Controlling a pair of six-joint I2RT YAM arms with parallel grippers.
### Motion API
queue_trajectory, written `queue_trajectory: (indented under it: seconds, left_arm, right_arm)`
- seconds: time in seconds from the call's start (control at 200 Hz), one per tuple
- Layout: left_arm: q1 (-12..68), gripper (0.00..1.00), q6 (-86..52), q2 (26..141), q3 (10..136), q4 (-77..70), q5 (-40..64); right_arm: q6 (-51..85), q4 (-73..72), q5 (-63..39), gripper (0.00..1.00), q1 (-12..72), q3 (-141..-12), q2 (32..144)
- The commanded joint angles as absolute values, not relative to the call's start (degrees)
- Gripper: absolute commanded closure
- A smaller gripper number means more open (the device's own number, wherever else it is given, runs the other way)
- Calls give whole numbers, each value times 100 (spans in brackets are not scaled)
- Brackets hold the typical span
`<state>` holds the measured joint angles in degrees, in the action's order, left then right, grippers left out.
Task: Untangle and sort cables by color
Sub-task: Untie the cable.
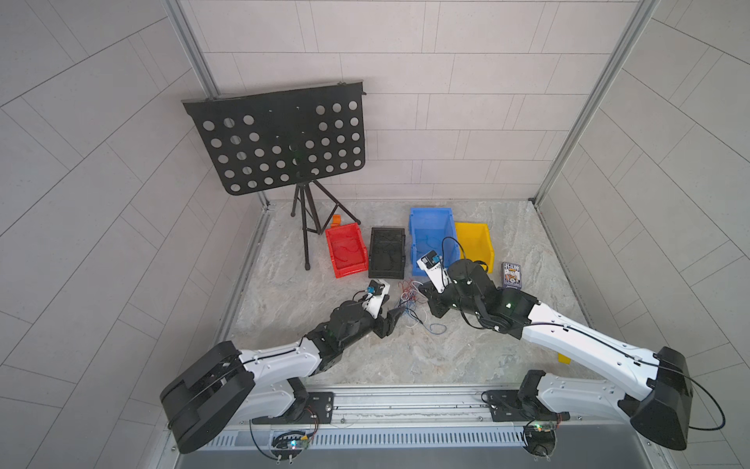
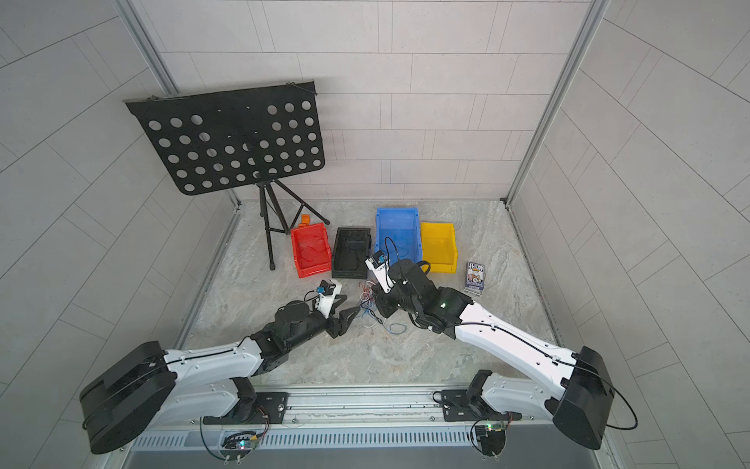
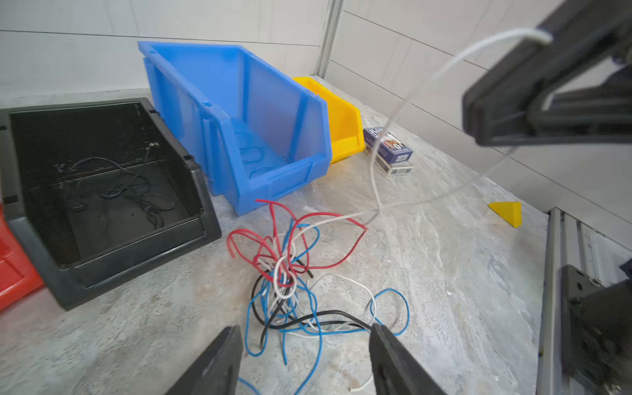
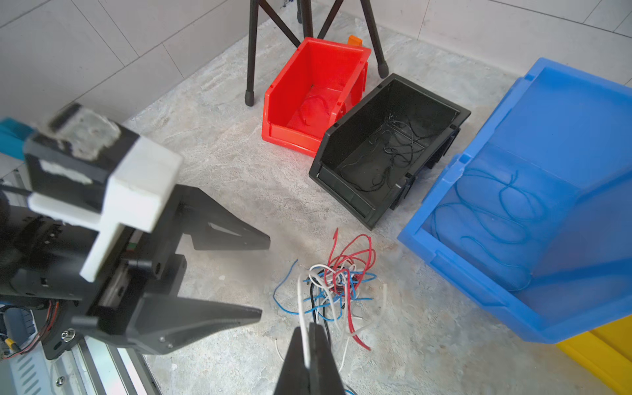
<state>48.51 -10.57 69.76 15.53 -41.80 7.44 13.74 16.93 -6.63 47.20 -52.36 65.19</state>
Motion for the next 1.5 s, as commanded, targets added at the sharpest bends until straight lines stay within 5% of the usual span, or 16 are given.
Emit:
queue_trajectory:
  seconds: [0.0,0.385,0.575,0.926,1.046,1.186,1.496]
  left_arm:
    - [4971,35,-257,7406,1797,-4693,934]
    - [5044,39,494,9044,2534,-5812,613]
    - [5040,67,508,9546,2700,-5694,816]
    - [5006,67,222,10085,2000,-6076,734]
    - [5003,100,119,10014,1847,-6183,789]
    - [4993,100,58,9674,1717,-5637,436]
    - [4586,100,-498,10160,1123,-6165,402]
  right_arm:
    - [1521,1307,-1054,100,4728,-5175,6294]
    - [1766,1181,-1955,100,4746,-5105,5400]
    - [1756,1353,-2001,100,4746,-5343,5235]
    - [1268,2540,-1313,100,4437,-7265,5058]
    - [1134,2788,-1122,100,4438,-7641,5202]
    - [791,3201,-286,100,4241,-8120,5389]
    - [333,4234,-103,100,2794,-10506,6700]
